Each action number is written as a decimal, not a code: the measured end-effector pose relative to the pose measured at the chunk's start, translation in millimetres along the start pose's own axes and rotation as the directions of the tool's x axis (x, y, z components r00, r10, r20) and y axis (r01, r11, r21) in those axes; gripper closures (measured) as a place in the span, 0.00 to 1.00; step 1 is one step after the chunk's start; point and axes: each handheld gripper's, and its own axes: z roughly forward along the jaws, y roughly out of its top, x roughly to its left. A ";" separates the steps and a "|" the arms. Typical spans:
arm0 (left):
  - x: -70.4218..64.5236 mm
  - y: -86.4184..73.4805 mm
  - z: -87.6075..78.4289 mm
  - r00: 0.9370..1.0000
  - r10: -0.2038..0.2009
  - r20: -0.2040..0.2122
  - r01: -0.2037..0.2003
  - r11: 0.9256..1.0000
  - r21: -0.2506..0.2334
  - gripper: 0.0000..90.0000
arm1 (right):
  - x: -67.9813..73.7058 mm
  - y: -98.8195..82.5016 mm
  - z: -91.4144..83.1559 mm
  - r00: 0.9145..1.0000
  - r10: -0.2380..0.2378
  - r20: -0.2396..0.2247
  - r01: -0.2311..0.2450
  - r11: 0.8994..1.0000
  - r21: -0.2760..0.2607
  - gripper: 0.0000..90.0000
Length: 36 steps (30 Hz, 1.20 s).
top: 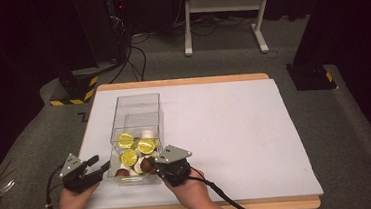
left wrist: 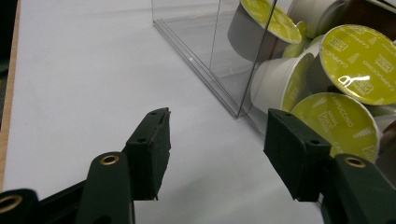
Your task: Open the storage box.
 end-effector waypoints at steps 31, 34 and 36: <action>-1.1 -0.1 0.7 1.000 0.004 -0.003 -0.004 1.000 0.003 0.45 | -5.5 13.7 -4.4 1.000 -0.004 0.012 0.005 0.996 -0.087 1.00; -1.2 0.0 0.8 1.000 0.004 -0.003 -0.004 1.000 0.003 0.45 | -6.2 15.5 -5.4 1.000 -0.003 0.017 0.004 0.995 -0.098 1.00; -1.2 0.0 0.8 1.000 0.004 -0.003 -0.004 1.000 0.003 0.45 | -7.0 17.0 -6.1 1.000 -0.004 0.019 0.006 0.995 -0.104 1.00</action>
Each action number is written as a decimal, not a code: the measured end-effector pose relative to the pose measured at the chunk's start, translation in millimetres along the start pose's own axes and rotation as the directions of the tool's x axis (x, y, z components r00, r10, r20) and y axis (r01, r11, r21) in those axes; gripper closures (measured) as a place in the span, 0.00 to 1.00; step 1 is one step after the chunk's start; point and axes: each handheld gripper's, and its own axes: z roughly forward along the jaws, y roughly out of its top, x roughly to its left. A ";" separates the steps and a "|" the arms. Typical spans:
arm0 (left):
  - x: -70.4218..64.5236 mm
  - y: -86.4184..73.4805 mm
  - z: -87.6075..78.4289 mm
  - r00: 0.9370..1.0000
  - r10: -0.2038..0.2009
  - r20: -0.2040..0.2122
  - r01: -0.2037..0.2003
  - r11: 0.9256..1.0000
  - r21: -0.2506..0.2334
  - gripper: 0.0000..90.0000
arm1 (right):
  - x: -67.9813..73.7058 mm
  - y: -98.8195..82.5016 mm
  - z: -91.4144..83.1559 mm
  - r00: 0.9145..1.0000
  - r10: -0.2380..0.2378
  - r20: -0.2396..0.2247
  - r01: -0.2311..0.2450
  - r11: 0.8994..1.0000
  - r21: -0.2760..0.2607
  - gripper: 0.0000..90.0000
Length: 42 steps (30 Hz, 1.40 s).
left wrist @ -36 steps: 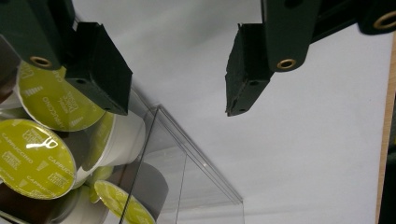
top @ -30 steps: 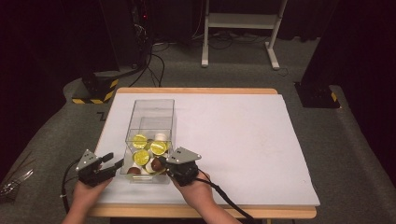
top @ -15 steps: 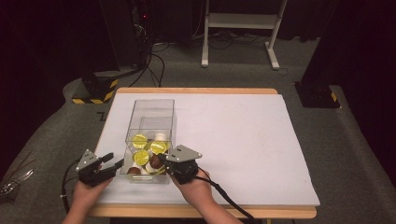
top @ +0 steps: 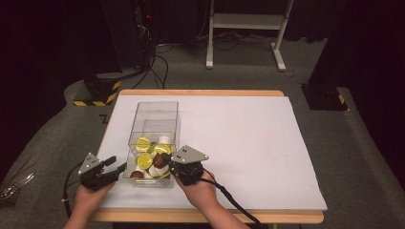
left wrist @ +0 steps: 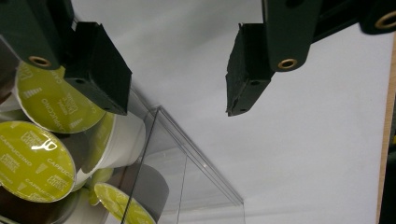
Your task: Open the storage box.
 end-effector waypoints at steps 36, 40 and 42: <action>-0.2 0.0 0.1 1.000 0.001 -0.001 -0.001 1.000 0.001 0.45 | -8.3 17.2 -10.6 1.000 -0.009 0.028 0.011 0.997 -0.080 1.00; -0.1 0.0 0.1 1.000 0.002 0.000 -0.002 1.000 0.001 0.45 | -11.4 17.5 -11.1 0.999 -0.007 0.034 0.010 0.997 -0.076 1.00; -0.1 0.0 0.1 1.000 0.001 0.001 -0.001 1.000 0.001 0.45 | -12.8 17.7 -11.7 0.999 -0.007 0.039 0.010 0.997 -0.076 1.00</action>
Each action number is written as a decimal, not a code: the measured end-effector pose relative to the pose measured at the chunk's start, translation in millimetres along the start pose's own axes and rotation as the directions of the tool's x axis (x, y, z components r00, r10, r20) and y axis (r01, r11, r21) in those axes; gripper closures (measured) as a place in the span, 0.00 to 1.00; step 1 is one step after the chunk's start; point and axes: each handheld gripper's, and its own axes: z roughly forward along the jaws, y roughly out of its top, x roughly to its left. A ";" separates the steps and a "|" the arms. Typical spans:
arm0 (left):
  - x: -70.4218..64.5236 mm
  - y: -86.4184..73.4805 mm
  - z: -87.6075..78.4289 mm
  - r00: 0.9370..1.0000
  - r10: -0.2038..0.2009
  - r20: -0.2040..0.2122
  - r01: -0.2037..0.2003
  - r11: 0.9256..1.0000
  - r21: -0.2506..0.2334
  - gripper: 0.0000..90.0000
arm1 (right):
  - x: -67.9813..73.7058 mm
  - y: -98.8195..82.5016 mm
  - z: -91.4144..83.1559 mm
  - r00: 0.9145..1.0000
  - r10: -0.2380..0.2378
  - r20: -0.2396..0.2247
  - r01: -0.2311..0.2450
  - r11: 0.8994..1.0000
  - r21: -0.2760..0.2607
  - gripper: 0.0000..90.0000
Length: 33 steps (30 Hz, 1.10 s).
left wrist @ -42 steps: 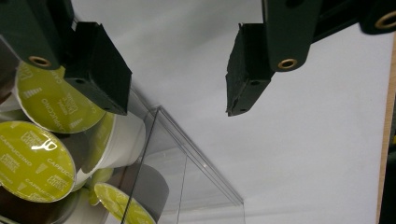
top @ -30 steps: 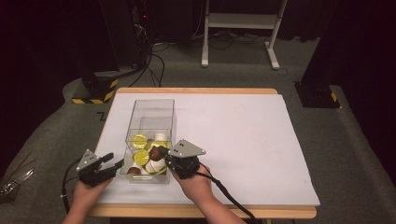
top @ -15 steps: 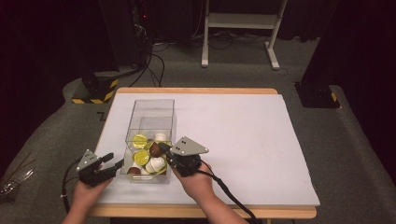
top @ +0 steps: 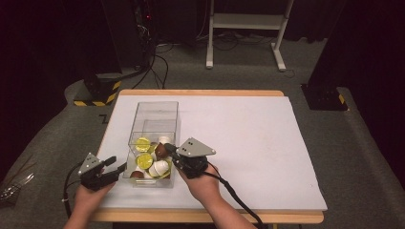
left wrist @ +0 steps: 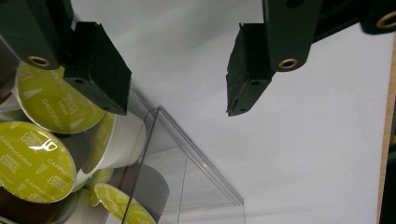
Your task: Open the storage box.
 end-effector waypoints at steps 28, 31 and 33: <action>-0.6 0.3 1.1 1.000 0.006 -0.004 -0.006 1.000 0.008 0.45 | -48.4 -10.6 -28.1 0.989 0.044 0.142 -0.046 0.999 0.011 1.00; -0.7 0.4 1.1 1.000 0.007 -0.006 -0.007 1.000 0.010 0.45 | -53.8 -12.7 -32.0 0.986 0.050 0.159 -0.052 0.999 0.013 1.00; -0.7 0.4 1.1 1.000 0.007 -0.006 -0.007 1.000 0.010 0.45 | -58.2 -14.1 -35.0 0.984 0.051 0.171 -0.054 0.998 0.014 1.00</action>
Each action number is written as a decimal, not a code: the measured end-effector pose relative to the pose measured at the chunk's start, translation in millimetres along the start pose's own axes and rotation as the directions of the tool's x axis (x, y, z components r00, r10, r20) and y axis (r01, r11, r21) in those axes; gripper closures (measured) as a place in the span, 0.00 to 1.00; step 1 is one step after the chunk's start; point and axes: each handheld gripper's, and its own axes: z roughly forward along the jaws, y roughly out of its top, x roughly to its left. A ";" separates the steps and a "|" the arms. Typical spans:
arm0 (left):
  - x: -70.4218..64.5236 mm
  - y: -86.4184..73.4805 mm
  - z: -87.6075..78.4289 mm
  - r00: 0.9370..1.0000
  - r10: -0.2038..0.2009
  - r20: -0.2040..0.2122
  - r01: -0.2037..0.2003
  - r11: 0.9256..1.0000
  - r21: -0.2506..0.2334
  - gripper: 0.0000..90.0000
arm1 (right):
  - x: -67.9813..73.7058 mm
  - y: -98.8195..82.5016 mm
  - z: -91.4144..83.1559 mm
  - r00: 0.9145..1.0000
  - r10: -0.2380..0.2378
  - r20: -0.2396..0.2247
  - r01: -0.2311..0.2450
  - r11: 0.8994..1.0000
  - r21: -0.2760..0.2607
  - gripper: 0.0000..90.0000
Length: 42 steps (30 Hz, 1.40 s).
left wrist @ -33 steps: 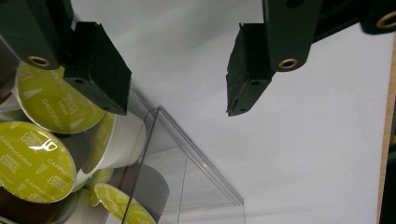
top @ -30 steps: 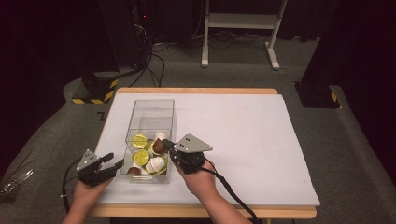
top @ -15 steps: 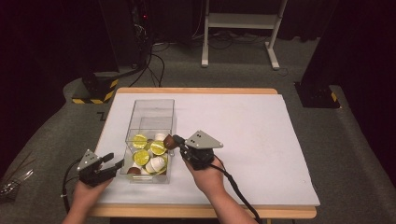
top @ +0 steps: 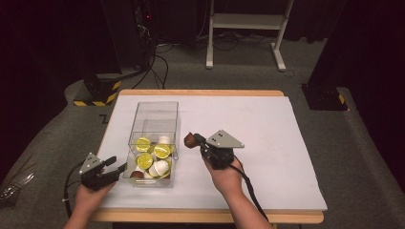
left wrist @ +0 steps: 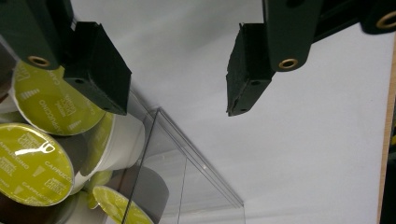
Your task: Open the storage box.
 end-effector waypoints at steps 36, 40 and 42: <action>-0.4 0.1 0.5 1.000 -0.001 -0.002 0.001 1.000 0.006 0.45 | -88.5 -49.7 -21.8 0.967 0.093 0.237 -0.116 0.990 0.084 1.00; -0.6 0.2 0.5 1.000 0.000 -0.003 0.000 1.000 0.009 0.45 | -95.1 -55.1 -23.9 0.962 0.103 0.254 -0.130 0.987 0.091 1.00; -0.4 0.2 0.5 1.000 0.003 -0.004 -0.003 1.000 0.009 0.45 | -99.5 -58.7 -24.9 0.959 0.104 0.263 -0.133 0.986 0.097 1.00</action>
